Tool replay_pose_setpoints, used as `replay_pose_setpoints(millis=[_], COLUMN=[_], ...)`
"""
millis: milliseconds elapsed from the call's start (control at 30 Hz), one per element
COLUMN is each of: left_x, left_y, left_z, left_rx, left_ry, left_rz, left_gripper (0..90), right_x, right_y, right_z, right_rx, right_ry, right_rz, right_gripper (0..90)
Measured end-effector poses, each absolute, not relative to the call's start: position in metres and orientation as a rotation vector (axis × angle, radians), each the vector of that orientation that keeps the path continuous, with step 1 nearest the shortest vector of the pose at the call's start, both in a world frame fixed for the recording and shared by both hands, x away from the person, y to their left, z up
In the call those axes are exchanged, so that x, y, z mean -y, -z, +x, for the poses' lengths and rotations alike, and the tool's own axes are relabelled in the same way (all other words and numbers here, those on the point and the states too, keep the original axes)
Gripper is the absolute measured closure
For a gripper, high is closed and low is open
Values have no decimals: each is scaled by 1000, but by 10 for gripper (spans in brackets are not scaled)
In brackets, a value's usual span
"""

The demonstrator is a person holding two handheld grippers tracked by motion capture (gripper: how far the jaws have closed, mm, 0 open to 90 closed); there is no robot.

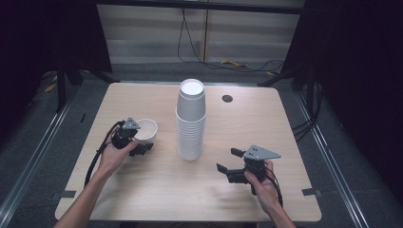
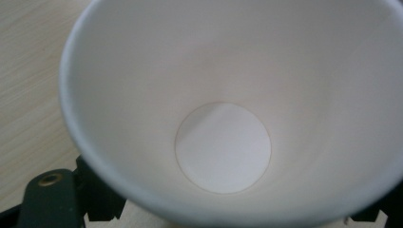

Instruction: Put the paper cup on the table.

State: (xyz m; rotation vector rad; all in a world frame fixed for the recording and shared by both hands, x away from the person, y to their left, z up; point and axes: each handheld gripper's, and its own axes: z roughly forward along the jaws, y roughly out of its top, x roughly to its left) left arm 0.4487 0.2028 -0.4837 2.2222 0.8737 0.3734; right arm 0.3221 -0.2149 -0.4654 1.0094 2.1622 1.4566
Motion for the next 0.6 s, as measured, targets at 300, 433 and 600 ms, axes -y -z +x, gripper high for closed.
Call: replay_pose_setpoints(millis=[300, 433, 600], left_x=[-217, -220, -225], left_y=[489, 489, 487], left_z=[439, 432, 423], left_rx=[-899, -889, -896], left_ry=[-327, -338, -344], left_rz=[2156, 2165, 2134], left_gripper=[157, 156, 157], right_x=[215, 215, 215], right_y=[466, 466, 465], right_z=[322, 322, 322], right_rx=[-2162, -2161, -2159], right_ry=[-1458, -1453, -1455], right_rz=[1015, 1013, 1016], right_gripper=[161, 160, 161])
